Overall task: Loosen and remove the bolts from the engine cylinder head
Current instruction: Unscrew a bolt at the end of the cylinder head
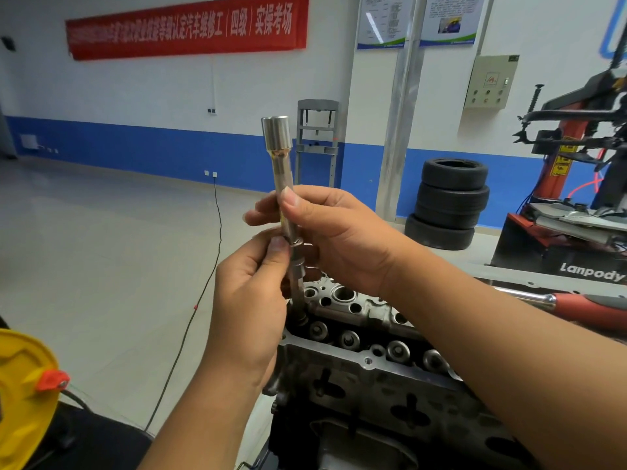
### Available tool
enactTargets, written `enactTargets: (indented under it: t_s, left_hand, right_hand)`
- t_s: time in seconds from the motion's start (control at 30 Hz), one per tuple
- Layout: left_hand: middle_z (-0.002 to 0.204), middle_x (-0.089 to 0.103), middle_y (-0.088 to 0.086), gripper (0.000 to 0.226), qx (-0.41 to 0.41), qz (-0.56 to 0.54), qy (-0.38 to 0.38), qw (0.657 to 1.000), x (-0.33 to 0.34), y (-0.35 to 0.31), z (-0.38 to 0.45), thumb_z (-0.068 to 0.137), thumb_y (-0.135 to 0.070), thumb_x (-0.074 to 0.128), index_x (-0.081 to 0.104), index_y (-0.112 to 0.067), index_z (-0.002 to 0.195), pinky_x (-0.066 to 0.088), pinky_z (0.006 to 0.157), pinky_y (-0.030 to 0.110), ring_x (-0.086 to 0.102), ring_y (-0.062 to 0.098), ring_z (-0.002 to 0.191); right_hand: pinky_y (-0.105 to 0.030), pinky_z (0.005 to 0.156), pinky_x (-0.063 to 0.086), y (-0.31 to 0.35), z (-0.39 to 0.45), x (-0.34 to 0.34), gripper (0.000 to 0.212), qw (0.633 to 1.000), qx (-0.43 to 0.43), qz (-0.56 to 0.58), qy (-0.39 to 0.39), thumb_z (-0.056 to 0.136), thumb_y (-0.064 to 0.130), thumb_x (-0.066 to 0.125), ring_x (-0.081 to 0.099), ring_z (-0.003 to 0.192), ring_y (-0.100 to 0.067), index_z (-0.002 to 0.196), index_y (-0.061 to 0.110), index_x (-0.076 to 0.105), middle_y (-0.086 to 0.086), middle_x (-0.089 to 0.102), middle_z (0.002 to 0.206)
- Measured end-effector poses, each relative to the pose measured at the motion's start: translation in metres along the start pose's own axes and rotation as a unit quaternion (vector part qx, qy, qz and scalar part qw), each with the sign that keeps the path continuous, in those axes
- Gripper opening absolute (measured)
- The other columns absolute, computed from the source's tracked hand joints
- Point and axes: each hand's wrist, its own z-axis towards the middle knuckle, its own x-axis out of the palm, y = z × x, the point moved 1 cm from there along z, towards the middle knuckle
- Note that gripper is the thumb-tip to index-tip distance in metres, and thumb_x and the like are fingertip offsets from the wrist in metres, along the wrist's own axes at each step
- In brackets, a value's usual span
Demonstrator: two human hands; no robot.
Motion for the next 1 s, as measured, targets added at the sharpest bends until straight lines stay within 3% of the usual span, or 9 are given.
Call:
enactTargets:
  t_s: [0.13, 0.3, 0.4, 0.47, 0.53, 0.7, 0.87, 1.0]
  left_hand:
    - [0.088, 0.079, 0.004, 0.022, 0.021, 0.037, -0.036, 0.998, -0.0006, -0.0003, -0.0017, 0.105, -0.03, 0.06, 0.079, -0.024, 0.097, 0.063, 0.082, 0.051, 0.078, 0.026, 0.084]
    - [0.088, 0.079, -0.001, 0.031, 0.025, 0.034, -0.084, 0.996, -0.0019, -0.0011, -0.0041, 0.074, -0.046, 0.078, 0.076, -0.024, 0.096, 0.064, 0.085, 0.05, 0.078, 0.021, 0.085]
    - [0.091, 0.079, 0.0, 0.023, 0.014, 0.014, -0.055, 0.998, -0.0019, 0.0016, -0.0017, 0.088, -0.043, 0.071, 0.078, -0.024, 0.098, 0.063, 0.081, 0.041, 0.078, 0.02, 0.088]
    - [0.092, 0.08, 0.003, 0.024, 0.006, -0.014, -0.026, 1.0, -0.0017, 0.0021, -0.0002, 0.105, -0.029, 0.058, 0.08, -0.024, 0.101, 0.06, 0.073, 0.028, 0.078, 0.022, 0.087]
    - [0.096, 0.08, 0.005, 0.034, 0.003, -0.009, -0.016, 1.0, -0.0022, 0.0026, 0.0005, 0.11, -0.017, 0.049, 0.081, -0.025, 0.104, 0.06, 0.07, 0.025, 0.078, 0.024, 0.089]
    - [0.099, 0.08, 0.0, 0.018, 0.021, 0.031, -0.056, 0.998, -0.0016, 0.0041, -0.0009, 0.104, -0.016, 0.062, 0.076, -0.024, 0.112, 0.063, 0.089, 0.047, 0.078, 0.023, 0.093]
    - [0.099, 0.079, -0.009, 0.021, 0.053, 0.059, -0.063, 0.995, -0.0015, 0.0012, -0.0028, 0.093, -0.025, 0.077, 0.076, -0.028, 0.114, 0.065, 0.086, 0.045, 0.077, 0.016, 0.091]
    - [0.12, 0.077, -0.009, 0.035, 0.037, 0.036, -0.003, 0.999, 0.0019, -0.0003, -0.002, 0.099, -0.032, 0.056, 0.071, -0.032, 0.131, 0.057, 0.103, 0.05, 0.073, 0.018, 0.115]
  right_hand:
    - [-0.034, 0.073, 0.053, 0.0001, 0.0013, -0.0011, 0.015, 1.0, 0.007, -0.006, -0.007, 0.095, 0.035, 0.063, 0.068, 0.092, -0.018, 0.097, 0.023, 0.072, -0.002, 0.076, 0.106]
    - [-0.055, 0.095, 0.051, 0.0016, 0.0008, -0.0063, 0.01, 1.0, -0.007, -0.004, -0.012, 0.095, 0.028, 0.065, 0.069, 0.095, -0.023, 0.093, 0.018, 0.068, -0.005, 0.076, 0.105]
    - [-0.058, 0.092, 0.049, 0.0013, 0.0002, -0.0046, 0.015, 1.0, -0.012, -0.012, -0.013, 0.102, 0.026, 0.058, 0.067, 0.098, -0.024, 0.096, 0.016, 0.066, -0.004, 0.075, 0.105]
    - [-0.051, 0.084, 0.047, 0.0011, -0.0001, -0.0028, 0.019, 1.0, -0.014, -0.011, -0.02, 0.106, 0.025, 0.054, 0.065, 0.094, -0.023, 0.097, 0.014, 0.066, -0.003, 0.074, 0.1]
    - [-0.041, 0.081, 0.05, 0.001, -0.0001, -0.0024, 0.021, 1.0, -0.011, -0.007, -0.029, 0.107, 0.026, 0.052, 0.066, 0.089, -0.017, 0.1, 0.013, 0.066, -0.003, 0.074, 0.097]
    - [-0.039, 0.079, 0.049, 0.0019, -0.0001, -0.0019, 0.025, 0.999, 0.005, -0.002, -0.033, 0.104, 0.038, 0.056, 0.067, 0.085, -0.015, 0.1, 0.017, 0.069, 0.0, 0.073, 0.09]
    - [-0.052, 0.089, 0.05, -0.0001, 0.0001, -0.006, 0.013, 0.998, -0.031, 0.018, -0.047, 0.092, 0.026, 0.068, 0.069, 0.088, -0.024, 0.099, 0.015, 0.063, -0.004, 0.072, 0.084]
    - [-0.04, 0.082, 0.052, -0.0008, 0.0002, -0.0066, 0.014, 0.999, -0.031, 0.018, -0.038, 0.097, 0.029, 0.062, 0.069, 0.091, -0.019, 0.096, 0.019, 0.071, -0.001, 0.074, 0.089]
